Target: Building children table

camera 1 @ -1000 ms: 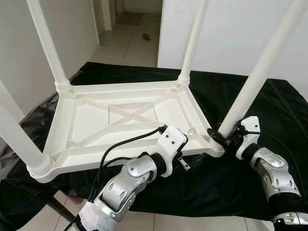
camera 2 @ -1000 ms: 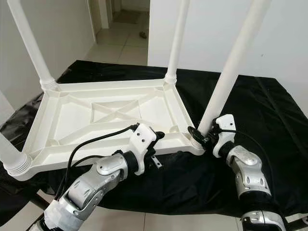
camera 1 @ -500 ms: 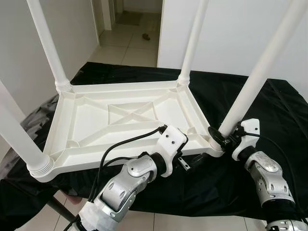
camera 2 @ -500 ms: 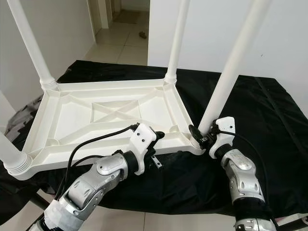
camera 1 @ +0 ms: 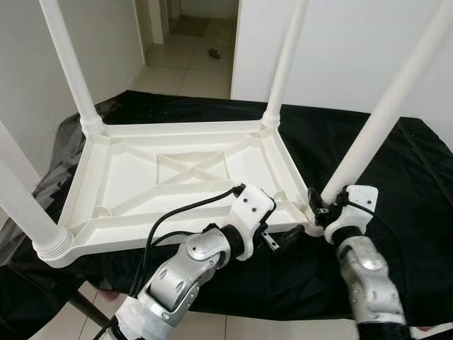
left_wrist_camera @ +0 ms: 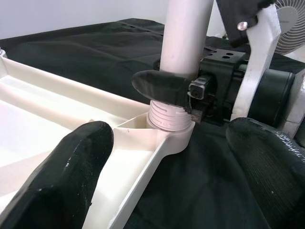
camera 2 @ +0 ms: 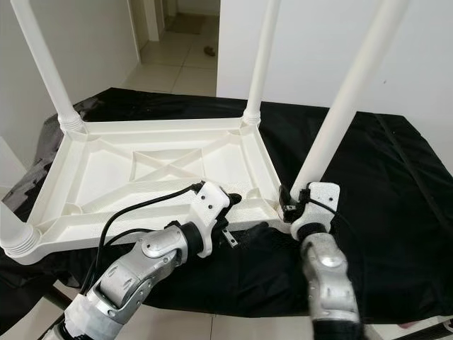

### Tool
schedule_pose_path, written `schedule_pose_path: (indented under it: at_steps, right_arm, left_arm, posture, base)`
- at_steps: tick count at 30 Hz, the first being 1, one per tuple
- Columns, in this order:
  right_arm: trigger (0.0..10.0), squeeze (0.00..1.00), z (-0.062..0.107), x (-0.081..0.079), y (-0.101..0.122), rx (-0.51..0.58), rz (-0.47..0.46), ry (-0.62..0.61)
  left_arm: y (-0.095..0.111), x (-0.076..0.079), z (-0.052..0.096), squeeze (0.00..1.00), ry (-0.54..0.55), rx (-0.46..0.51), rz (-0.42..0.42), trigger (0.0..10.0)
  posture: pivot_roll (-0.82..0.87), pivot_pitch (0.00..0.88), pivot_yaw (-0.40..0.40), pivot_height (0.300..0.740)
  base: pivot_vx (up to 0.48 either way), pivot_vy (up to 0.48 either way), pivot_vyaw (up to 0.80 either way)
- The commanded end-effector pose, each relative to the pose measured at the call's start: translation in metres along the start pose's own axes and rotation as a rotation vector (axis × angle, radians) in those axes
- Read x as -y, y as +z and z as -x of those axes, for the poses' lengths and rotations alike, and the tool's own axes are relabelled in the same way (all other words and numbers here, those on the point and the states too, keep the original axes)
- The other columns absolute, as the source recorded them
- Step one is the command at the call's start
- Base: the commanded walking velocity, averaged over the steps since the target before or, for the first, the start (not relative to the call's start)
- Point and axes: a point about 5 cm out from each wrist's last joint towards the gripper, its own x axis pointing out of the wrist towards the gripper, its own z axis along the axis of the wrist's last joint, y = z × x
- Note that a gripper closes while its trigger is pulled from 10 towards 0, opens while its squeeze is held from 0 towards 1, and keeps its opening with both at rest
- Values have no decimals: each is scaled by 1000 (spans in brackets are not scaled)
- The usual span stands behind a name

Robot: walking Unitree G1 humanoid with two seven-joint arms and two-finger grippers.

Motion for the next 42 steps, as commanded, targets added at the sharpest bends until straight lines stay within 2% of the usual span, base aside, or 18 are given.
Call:
schedule_pose_path:
  at_steps: [1, 4, 5, 6, 9, 12, 13, 17, 21, 22, 23, 24, 29, 30, 34, 36, 42]
  right_arm:
    - [10000, 0, 7, -2, -17, -93, 15, -51]
    - [10000, 0, 13, -11, -18, -112, -6, -143]
    - [10000, 0, 13, -11, -18, -112, -6, -143]
    - [10000, 0, 14, -21, -18, -111, -11, -109]
    - [10000, 0, 14, -30, -15, -100, -23, -66]
    - [10000, 0, 14, -31, -13, -89, -30, -55]
    - [10000, 1000, 14, -31, -11, -71, -45, -31]
    - [10000, 1000, 13, -31, -7, -50, -57, -10]
    - [10000, 1000, 8, -35, 10, 33, -78, 136]
    - [10000, 682, 7, -34, 13, 41, -77, 196]
    - [10000, 682, 7, -34, 13, 41, -77, 196]
    - [10000, 0, 6, -32, 15, 50, -68, 240]
    - [10000, 0, 2, -20, 16, 42, -46, 324]
    - [10000, 0, -2, -11, 15, 28, -12, 403]
    - [10000, 0, -3, -9, 14, 20, 2, 430]
    - [10000, 0, -9, -1, 9, 6, 61, 512]
    - [10000, 0, -14, 7, -3, -37, 113, 608]
  left_arm:
    - [-3, 2, 0, 0, -52, -22, -11, 10000]
    - [-4, 2, -1, 0, -52, -22, -11, 10000]
    - [-4, 2, -1, 0, -52, -22, -11, 10000]
    - [-4, 2, 0, 0, -48, -22, -10, 10000]
    - [-4, 2, 0, 0, -42, -21, -9, 10000]
    - [-4, 2, 0, 0, -38, -20, -7, 10000]
    - [-4, 2, 0, 0, -36, -19, -6, 10000]
    - [-4, 2, 0, 0, -33, -18, -5, 10000]
    - [-4, -1, -1, 0, -16, -13, -9, 10000]
    - [-3, -3, 0, 0, -11, -13, -12, 10000]
    - [-3, -3, 0, 0, -11, -13, -12, 10000]
    - [-3, -4, 0, 0, -7, -13, -14, 10000]
    - [-3, -5, 1, 0, -2, -16, -14, 10000]
    - [-4, -5, 1, 0, 1, -19, -15, 10000]
    - [-4, -5, 1, 0, 2, -21, -15, 10000]
    - [-6, -5, 2, 0, 10, -29, -23, 10000]
    - [-8, -4, 3, 0, 16, -39, -28, 10000]
  posture:
    - [5, 34, -28, 740]
    - [10, 34, -37, 740]
    - [10, 34, -37, 740]
    - [11, 33, -40, 740]
    - [11, 30, -45, 740]
    - [10, 29, -46, 740]
    - [10, 27, -49, 740]
    - [9, 23, -52, 740]
    - [7, 15, -57, 740]
    - [9, 13, -57, 740]
    - [9, 13, -57, 740]
    - [9, 12, -58, 740]
    - [10, 14, -53, 740]
    - [13, 16, -50, 740]
    - [13, 16, -50, 740]
    - [19, 20, -48, 740]
    - [24, 23, -43, 740]
  base:
    - [0, 0, 0]
    - [0, 0, 0]
    - [0, 0, 0]
    - [0, 0, 0]
    - [0, 0, 0]
    - [0, 0, 0]
    - [0, 0, 0]
    - [0, 0, 0]
    - [0, 0, 0]
    - [0, 0, 0]
    - [0, 0, 0]
    - [0, 0, 0]
    - [0, 0, 0]
    - [0, 0, 0]
    - [0, 0, 0]
    - [0, 0, 0]
    - [0, 0, 0]
